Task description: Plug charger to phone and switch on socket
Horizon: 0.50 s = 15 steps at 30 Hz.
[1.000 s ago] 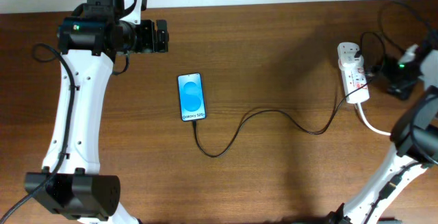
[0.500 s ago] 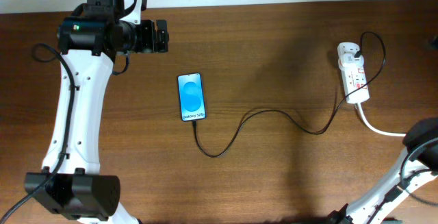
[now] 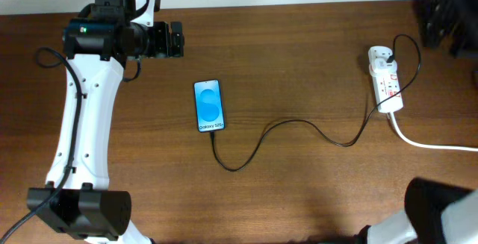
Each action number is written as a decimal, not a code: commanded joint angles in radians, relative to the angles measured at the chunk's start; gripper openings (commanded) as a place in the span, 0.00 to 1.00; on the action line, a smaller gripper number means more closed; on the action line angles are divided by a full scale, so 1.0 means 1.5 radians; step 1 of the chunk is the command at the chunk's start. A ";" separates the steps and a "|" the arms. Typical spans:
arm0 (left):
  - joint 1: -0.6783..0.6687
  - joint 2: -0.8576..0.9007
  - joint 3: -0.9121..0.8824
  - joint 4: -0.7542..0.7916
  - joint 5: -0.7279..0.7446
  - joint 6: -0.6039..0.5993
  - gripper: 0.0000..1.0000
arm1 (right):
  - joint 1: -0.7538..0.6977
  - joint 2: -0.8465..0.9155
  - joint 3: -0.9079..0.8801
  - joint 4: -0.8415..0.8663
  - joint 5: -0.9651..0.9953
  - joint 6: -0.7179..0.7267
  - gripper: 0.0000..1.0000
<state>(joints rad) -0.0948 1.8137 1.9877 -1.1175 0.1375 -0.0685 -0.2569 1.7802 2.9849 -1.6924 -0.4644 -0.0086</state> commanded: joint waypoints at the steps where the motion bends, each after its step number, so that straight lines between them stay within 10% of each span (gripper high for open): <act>1: 0.004 0.002 -0.001 -0.001 -0.005 0.006 0.99 | 0.072 -0.032 0.000 -0.004 -0.005 -0.007 0.99; 15: 0.004 0.002 -0.001 -0.001 -0.005 0.006 0.99 | 0.093 -0.082 -0.066 0.000 -0.011 -0.042 0.98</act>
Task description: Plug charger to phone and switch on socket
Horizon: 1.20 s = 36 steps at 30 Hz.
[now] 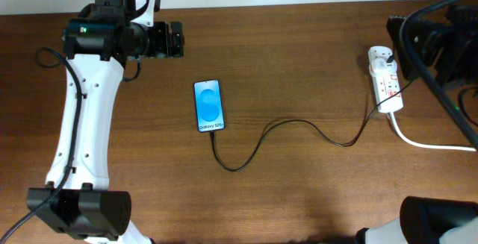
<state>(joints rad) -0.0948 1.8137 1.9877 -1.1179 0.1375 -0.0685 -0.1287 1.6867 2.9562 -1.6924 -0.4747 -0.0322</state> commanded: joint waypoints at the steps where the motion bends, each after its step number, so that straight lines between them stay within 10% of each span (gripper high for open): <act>1: 0.004 0.002 -0.001 -0.001 -0.005 0.006 0.99 | 0.008 -0.031 -0.079 0.012 0.005 -0.028 0.98; 26: 0.004 0.002 -0.001 -0.001 -0.005 0.006 0.99 | 0.086 -0.827 -1.678 1.215 0.164 -0.026 0.99; 36: 0.004 0.002 -0.001 -0.001 -0.005 0.006 0.99 | 0.092 -1.027 -1.923 1.271 0.186 -0.026 0.98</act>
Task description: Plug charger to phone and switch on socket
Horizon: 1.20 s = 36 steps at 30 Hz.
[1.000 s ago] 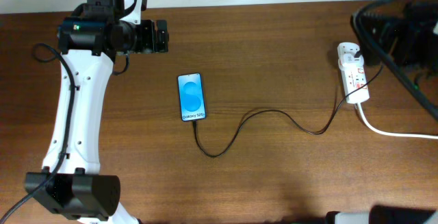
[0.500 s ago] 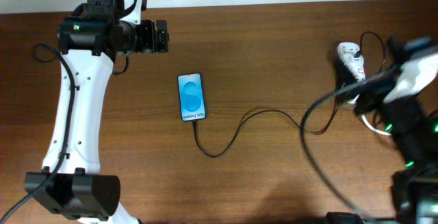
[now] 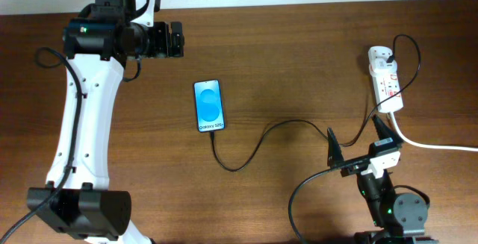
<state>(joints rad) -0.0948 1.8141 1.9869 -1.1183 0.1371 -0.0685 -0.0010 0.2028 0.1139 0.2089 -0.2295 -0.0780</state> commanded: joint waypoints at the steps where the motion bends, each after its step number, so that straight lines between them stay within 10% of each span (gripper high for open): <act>1: 0.004 0.002 -0.001 -0.001 -0.005 0.006 0.99 | 0.006 -0.046 -0.036 0.003 0.024 0.005 0.98; 12: 0.004 0.002 -0.001 -0.001 -0.005 0.006 0.99 | 0.006 -0.133 -0.072 -0.182 0.032 0.004 0.98; 36: 0.004 0.002 -0.001 -0.022 -0.061 0.024 0.99 | 0.006 -0.133 -0.072 -0.183 0.049 0.004 0.98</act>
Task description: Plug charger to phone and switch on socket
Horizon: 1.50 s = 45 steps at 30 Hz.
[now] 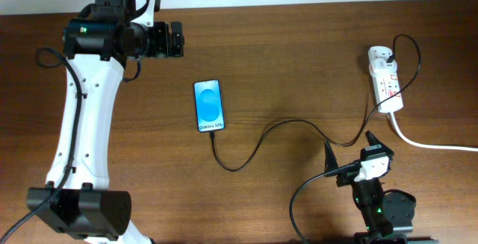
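The phone [209, 105] lies face up on the wooden table [299, 65] with its screen lit blue. A black cable [299, 123] runs from the phone's lower end across to the white power strip [387, 80] at the right, where a plug sits at the strip's far end. The strip's switches are too small to read. My right gripper [349, 147] stands open near the front edge, well short of the strip and holding nothing. My left gripper [178, 39] hovers at the back, up and left of the phone, with its jaws unclear.
A white mains lead [433, 145] leaves the strip toward the right edge. The white left arm [82, 124] spans the left side of the table. The cable loops between the phone and the right gripper.
My right gripper has shifted slightly left and toward the front edge, still open. Phone, cable, strip and left arm have not moved.
My right arm first stood at the far right edge beside the power strip, then loomed closer over the strip's right side. Later it was down by the front edge with its gripper open, and it sits there now. The phone stayed plugged and lit throughout.
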Each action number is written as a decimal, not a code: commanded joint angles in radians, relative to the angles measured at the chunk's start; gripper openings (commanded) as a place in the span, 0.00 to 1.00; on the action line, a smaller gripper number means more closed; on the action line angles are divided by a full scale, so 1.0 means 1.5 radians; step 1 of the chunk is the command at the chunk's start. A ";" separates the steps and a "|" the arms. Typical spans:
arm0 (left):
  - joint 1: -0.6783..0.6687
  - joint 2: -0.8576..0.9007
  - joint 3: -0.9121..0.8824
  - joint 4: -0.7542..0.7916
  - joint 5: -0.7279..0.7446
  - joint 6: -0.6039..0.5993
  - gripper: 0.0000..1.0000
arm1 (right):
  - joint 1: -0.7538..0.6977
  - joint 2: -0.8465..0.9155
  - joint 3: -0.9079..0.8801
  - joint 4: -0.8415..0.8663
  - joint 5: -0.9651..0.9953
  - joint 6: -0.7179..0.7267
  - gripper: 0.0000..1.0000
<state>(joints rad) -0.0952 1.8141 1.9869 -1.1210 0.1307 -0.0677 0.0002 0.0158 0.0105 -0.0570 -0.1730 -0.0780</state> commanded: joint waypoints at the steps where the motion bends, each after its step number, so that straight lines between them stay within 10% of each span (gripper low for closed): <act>1: 0.004 0.002 -0.001 -0.033 -0.076 0.023 0.99 | 0.005 -0.008 -0.003 -0.005 0.011 0.004 0.98; 10: 0.004 -0.099 -0.067 -0.028 -0.120 0.036 0.99 | 0.005 -0.008 -0.003 -0.005 0.011 0.004 0.98; 20: 0.004 -0.503 -0.634 0.454 -0.060 0.166 0.99 | 0.005 -0.008 -0.003 -0.005 0.011 0.004 0.99; 39: 0.040 -1.041 -1.260 0.870 -0.053 0.198 0.99 | 0.005 -0.008 -0.003 -0.005 0.011 0.004 0.98; 45: 0.057 -1.140 -1.319 0.806 -0.045 0.222 0.99 | 0.005 -0.008 -0.003 -0.005 0.011 0.004 0.98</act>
<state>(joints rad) -0.0204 0.1650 0.0235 0.1440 0.0486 0.2253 0.0010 0.0120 0.0109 -0.0597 -0.1608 -0.0780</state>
